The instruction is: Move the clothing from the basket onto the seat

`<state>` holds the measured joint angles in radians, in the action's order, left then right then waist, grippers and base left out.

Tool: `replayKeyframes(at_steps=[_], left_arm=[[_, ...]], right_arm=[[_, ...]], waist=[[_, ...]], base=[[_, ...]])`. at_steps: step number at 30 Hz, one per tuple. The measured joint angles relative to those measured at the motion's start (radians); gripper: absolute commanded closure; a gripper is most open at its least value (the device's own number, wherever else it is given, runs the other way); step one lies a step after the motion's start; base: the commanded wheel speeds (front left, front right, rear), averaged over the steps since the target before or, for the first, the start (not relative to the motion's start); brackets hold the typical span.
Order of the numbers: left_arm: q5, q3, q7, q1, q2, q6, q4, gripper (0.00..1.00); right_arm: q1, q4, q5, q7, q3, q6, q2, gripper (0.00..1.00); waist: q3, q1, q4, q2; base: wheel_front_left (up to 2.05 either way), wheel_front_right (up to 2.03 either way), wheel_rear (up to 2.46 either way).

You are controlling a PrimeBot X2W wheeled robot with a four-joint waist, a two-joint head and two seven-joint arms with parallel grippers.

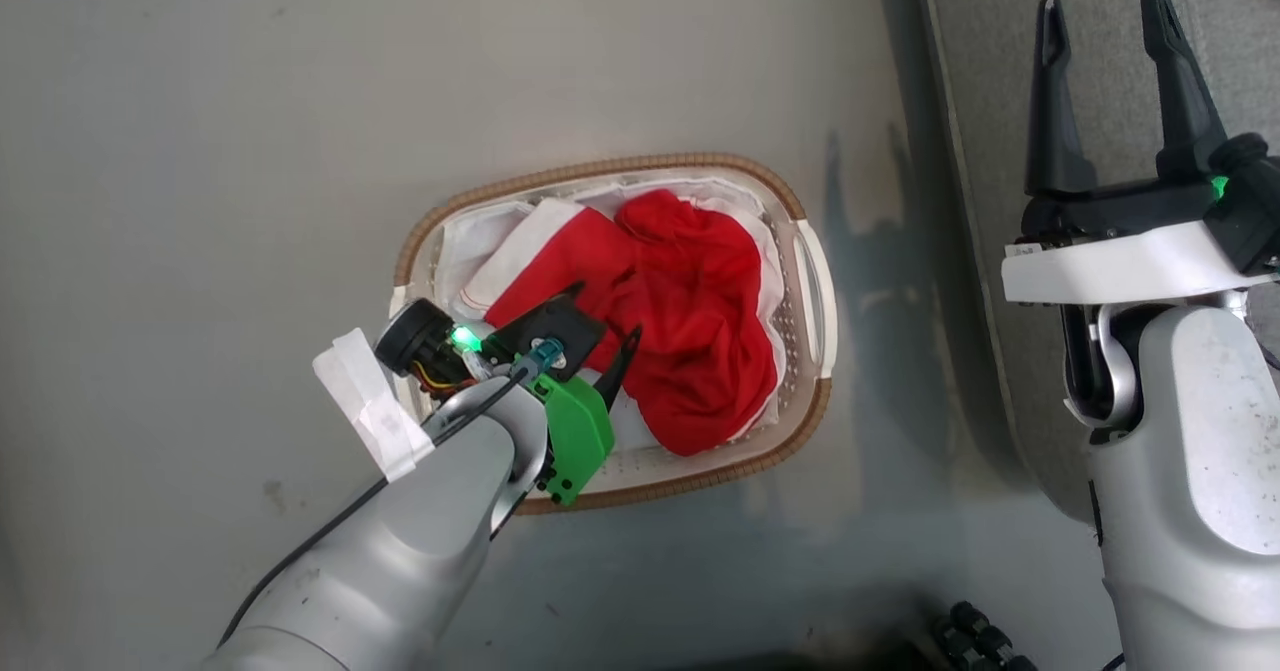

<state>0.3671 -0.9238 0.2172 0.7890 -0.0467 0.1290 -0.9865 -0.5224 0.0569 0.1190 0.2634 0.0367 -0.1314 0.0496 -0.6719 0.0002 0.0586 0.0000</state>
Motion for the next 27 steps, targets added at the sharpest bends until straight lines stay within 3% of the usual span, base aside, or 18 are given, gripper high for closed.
replayKeyframes(at_steps=[13,23,24,25,27], left_arm=[[0.04,-0.037,0.022,0.14,0.001,-0.015,-0.145,0.0],[0.067,-0.016,0.039,0.177,0.0,-0.025,-0.234,0.0],[0.072,-0.015,0.039,0.177,0.0,-0.025,-0.24,0.18],[0.072,-0.015,0.039,0.176,0.0,-0.025,-0.244,0.46],[0.078,-0.018,0.04,0.176,0.0,-0.023,-0.248,0.79]], right_arm=[[-0.076,-0.08,0.08,0.0,-0.052,0.0,0.0,0.0],[-0.082,-0.085,0.092,0.0,-0.071,0.0,0.0,0.0],[-0.082,-0.085,0.092,0.0,-0.073,0.0,0.0,0.0],[-0.082,-0.084,0.092,0.0,-0.074,0.0,0.0,0.0],[-0.083,-0.082,0.092,0.0,-0.077,0.0,0.0,0.0]], waist=[[-0.219,0.0,0.1,0.0],[-0.296,0.0,0.162,0.0],[-0.3,-0.0001,0.165,0.0],[-0.302,0.0,0.167,0.0],[-0.303,0.0,0.17,0.0]], base=[[0.0,0.0,0.0],[0.0,0.0,0.0],[0.0,0.0,0.0],[0.0,0.0,0.0],[0.0,0.0,0.0]])
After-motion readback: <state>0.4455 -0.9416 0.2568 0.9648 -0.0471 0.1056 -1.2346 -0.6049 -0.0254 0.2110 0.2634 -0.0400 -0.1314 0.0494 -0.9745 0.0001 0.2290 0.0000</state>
